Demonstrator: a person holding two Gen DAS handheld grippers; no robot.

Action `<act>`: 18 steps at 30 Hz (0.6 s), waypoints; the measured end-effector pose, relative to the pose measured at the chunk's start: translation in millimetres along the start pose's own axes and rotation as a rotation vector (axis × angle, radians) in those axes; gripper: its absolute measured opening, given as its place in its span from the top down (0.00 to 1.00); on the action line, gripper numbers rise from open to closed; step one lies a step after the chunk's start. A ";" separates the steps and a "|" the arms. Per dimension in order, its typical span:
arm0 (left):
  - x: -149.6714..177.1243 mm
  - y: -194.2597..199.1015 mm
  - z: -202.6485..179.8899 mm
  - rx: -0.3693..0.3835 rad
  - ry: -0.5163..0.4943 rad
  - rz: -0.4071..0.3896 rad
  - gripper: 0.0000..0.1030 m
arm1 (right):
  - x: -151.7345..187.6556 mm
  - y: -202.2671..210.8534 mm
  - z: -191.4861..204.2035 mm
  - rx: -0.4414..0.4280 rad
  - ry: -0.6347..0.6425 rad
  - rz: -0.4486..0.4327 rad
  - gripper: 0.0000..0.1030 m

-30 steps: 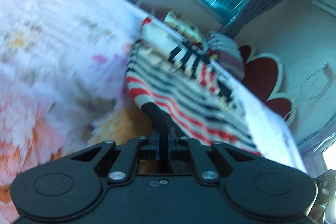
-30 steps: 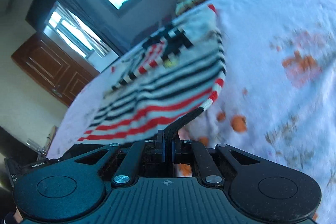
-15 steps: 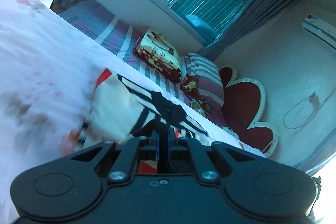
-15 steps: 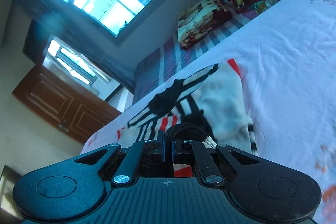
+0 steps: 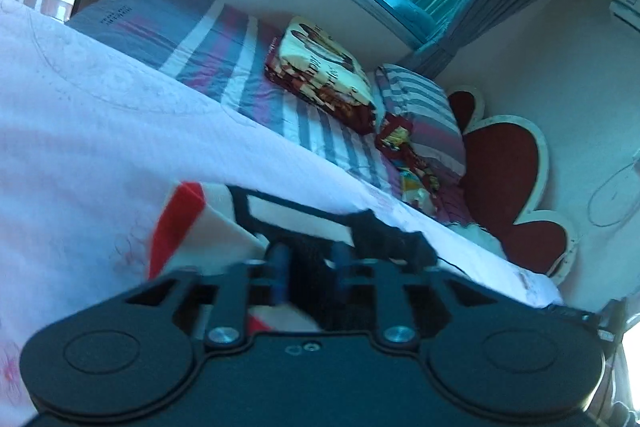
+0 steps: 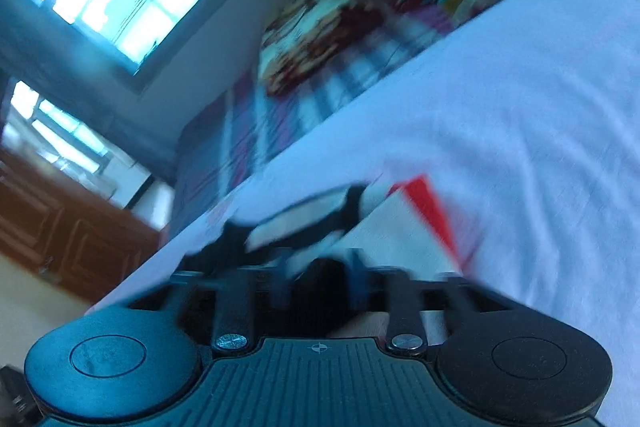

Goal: Fold small clothes
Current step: 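Open both tools on the folded hem and press the sweater flat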

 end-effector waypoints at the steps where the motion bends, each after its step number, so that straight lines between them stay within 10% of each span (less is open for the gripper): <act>1: -0.2 4.6 -2.1 -0.019 -0.027 -0.037 0.37 | -1.3 6.3 0.3 0.004 0.031 -0.056 0.31; 7: 0.5 12.6 -14.1 -0.053 -0.218 -0.019 0.48 | 17.6 15.3 18.5 -0.010 0.242 -0.029 0.31; 12: 14.1 -22.4 -30.4 -0.156 -0.427 0.146 0.64 | 57.2 -19.0 39.3 0.151 0.482 0.087 0.66; 15: 20.7 -23.4 -31.0 -0.190 -0.470 0.112 0.97 | 78.9 -21.9 45.9 0.175 0.599 0.059 0.94; 18: 19.5 -9.6 -31.6 -0.188 -0.425 0.012 0.97 | 86.0 -12.1 45.7 0.182 0.613 -0.028 0.94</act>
Point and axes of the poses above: each gripper's, at about its wrist camera, not at the fingertips, and y roughly against the way its jaws point, z to its left, x to its underside, the point moved 1 cm from there along -y, roughly the way its jaws point, and after that the axes turned 2 degrees about -y, right-handed, at the moved point
